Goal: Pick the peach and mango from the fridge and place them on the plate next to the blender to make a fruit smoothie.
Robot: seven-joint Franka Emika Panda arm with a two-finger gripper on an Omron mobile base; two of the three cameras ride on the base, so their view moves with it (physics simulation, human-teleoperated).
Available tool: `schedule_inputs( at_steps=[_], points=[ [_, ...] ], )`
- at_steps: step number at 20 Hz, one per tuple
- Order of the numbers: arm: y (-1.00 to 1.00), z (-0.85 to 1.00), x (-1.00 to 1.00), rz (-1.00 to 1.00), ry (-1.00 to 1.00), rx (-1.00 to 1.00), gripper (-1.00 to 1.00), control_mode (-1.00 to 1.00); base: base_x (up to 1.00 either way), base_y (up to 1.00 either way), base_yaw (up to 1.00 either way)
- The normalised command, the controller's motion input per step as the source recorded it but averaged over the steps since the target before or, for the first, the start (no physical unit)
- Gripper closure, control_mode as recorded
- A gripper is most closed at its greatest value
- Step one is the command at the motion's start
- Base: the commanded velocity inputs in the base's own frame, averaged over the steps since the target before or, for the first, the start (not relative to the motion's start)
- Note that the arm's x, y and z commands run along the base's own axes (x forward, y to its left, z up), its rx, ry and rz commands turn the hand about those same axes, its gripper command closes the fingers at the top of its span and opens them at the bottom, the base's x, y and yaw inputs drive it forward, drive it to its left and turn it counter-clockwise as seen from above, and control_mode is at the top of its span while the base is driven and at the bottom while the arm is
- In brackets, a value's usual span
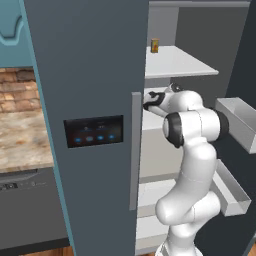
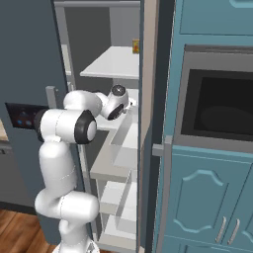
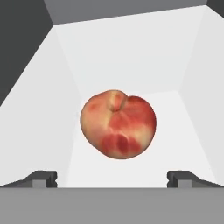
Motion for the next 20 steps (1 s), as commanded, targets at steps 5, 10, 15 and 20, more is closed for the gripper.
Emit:
schedule_inputs(
  at_steps=[5, 10, 15, 20],
  points=[
    [-0.04, -0.11, 0.34, 0.0, 0.0, 0.0, -1.0, -1.0, 0.0, 0.0, 0.0],
    [-0.04, -0.12, 0.37, 0.0, 0.0, 0.0, -1.0, -1.0, 0.0, 0.0, 0.0],
    [0.0, -0.12, 0.35, 0.0, 0.0, 0.0, -1.0, -1.0, 0.0, 0.0, 0.0],
    [0.0, -0.16, 0.26, 0.0, 0.0, 0.0, 1.0, -1.0, 0.0, 0.0, 0.0]
  ],
)
